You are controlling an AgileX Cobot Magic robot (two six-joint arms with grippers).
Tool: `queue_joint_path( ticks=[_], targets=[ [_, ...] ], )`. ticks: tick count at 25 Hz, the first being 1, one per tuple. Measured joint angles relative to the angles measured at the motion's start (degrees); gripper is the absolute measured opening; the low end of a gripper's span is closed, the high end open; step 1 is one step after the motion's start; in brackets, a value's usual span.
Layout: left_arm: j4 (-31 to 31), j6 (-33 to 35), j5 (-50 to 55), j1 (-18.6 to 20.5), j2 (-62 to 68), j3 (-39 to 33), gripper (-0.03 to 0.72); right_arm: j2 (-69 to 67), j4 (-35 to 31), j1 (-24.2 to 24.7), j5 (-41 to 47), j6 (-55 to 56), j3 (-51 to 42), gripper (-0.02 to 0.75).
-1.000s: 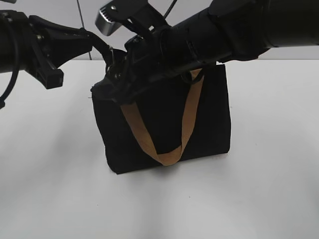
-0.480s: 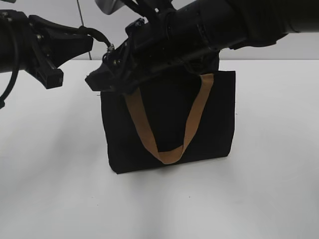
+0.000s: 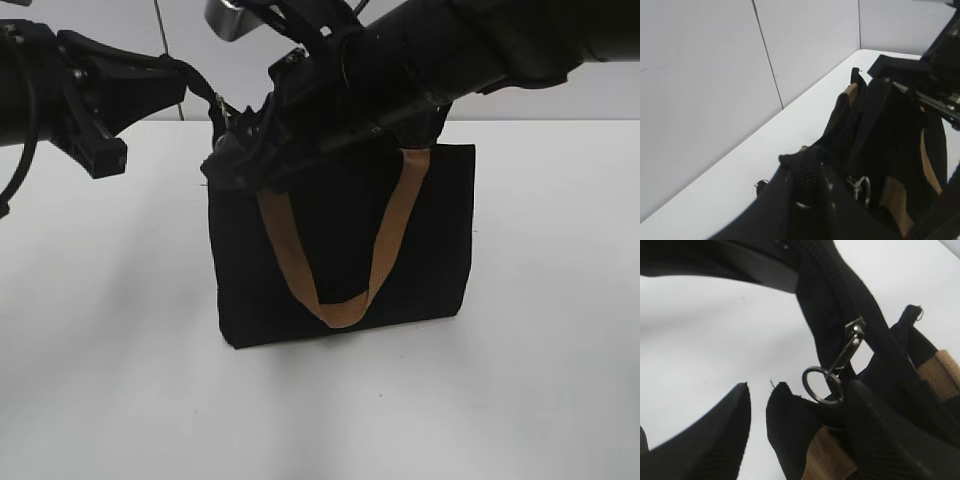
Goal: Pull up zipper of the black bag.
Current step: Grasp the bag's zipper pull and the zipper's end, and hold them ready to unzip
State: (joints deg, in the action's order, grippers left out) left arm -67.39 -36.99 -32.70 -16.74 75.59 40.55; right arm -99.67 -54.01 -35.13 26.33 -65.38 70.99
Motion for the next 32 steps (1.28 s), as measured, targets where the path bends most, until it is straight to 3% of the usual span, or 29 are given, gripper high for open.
queue_joint_path(
  ticks=[11,19,32],
  targets=[
    [0.0,0.0,0.0,0.0,0.0,0.0,0.077,2.24,2.62,-0.1,3.69,3.48,0.0,0.452],
    [0.0,0.0,0.0,0.0,0.0,0.0,0.077,1.84,2.64,-0.1,-4.75,4.22,0.0,0.452],
    [0.0,0.0,0.0,0.0,0.0,0.0,0.077,-1.34,2.59,-0.1,-3.58,4.26,0.0,0.452]
  ],
)
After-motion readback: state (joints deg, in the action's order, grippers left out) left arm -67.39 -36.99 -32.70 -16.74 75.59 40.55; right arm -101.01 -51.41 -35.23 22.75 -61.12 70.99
